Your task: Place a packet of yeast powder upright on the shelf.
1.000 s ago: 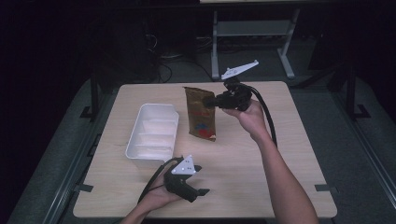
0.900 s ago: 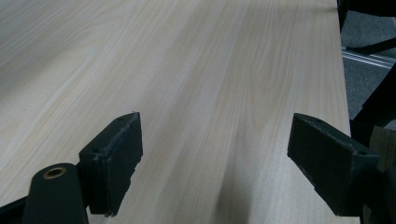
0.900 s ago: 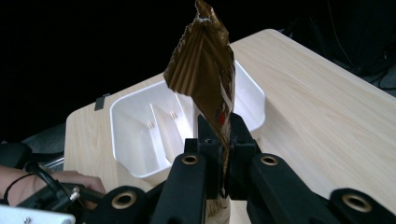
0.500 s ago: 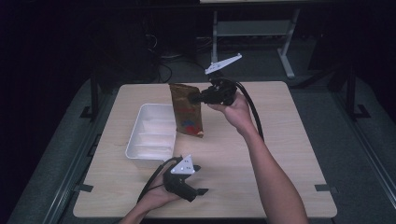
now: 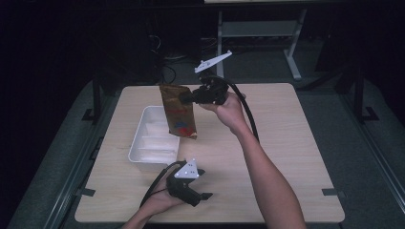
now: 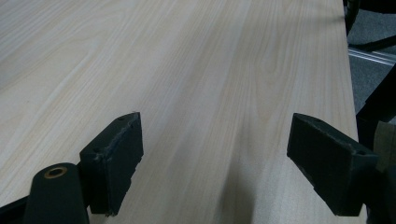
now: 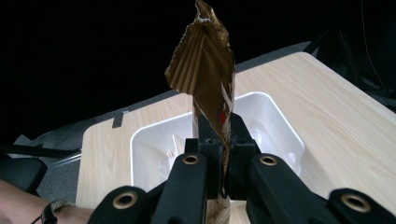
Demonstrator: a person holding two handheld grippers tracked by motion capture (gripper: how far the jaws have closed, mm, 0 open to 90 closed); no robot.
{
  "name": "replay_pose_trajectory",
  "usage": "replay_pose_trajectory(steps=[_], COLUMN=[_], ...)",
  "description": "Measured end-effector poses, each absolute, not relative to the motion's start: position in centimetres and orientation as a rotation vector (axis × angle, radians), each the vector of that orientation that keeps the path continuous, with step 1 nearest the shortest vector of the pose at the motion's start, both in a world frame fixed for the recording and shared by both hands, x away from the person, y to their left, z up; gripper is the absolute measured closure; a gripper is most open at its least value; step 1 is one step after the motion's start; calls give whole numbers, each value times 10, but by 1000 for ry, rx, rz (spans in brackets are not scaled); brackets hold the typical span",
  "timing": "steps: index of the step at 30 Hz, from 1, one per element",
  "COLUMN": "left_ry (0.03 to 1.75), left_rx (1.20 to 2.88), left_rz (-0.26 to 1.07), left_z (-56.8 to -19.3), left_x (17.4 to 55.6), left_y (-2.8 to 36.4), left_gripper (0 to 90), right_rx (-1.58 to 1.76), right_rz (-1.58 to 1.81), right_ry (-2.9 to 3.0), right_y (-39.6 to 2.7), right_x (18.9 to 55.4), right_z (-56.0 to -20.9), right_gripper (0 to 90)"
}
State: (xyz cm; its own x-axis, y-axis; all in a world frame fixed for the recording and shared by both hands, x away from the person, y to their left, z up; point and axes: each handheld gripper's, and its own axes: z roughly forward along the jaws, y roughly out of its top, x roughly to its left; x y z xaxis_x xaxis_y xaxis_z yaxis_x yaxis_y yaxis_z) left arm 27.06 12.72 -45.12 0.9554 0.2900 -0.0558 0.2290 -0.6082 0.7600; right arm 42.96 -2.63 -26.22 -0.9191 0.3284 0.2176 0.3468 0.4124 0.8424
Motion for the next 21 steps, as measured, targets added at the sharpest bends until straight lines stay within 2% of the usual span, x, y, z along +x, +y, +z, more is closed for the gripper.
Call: replay_pose_trajectory(steps=[9, 21], left_ry=[361, 353], left_rx=[2249, 2255], left_rz=[93, 86], left_z=[-452, -453], left_x=[270, 270], left_y=[128, 127], left_gripper=[179, 179], right_rx=[-577, -525], right_rz=[-1588, -1566], right_ry=[-2611, -2559], right_y=[-7, 25], right_x=[430, 434], right_z=[-259, -274], right_gripper=[873, 873])
